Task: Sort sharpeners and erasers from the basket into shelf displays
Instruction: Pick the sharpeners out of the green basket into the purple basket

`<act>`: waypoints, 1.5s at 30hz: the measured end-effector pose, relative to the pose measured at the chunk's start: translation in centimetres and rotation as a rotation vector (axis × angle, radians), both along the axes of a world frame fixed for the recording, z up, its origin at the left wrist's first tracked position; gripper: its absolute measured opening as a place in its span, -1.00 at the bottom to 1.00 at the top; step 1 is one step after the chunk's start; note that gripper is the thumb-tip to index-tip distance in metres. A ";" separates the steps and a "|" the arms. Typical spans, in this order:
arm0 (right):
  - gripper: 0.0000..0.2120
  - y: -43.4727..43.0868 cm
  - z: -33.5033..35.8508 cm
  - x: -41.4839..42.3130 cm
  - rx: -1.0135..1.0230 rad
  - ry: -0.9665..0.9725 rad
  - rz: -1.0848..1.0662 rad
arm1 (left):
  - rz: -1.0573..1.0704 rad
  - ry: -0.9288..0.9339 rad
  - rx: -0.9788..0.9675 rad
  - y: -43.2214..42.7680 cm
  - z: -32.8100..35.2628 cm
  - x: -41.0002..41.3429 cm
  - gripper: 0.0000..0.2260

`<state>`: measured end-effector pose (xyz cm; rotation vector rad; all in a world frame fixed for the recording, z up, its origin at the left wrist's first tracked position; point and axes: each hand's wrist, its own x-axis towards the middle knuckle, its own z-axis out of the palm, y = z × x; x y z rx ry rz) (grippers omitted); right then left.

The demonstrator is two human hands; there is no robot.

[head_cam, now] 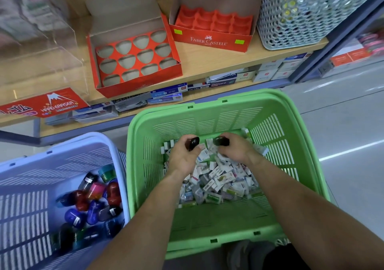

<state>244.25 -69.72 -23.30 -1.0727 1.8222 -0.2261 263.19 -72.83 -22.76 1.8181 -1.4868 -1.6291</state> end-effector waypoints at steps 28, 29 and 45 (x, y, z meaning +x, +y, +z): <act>-0.08 4.6 0.4 0.8 0.278 0.385 0.470 | 0.013 -0.024 0.093 1.5 0.0 0.8 -0.66; -0.05 4.5 0.1 1.5 0.285 0.324 0.488 | 0.012 -0.022 0.092 1.5 -0.1 0.9 -0.66; -0.12 4.6 0.1 0.1 0.338 0.325 0.213 | 0.082 -0.009 0.029 1.0 -0.1 0.8 -0.69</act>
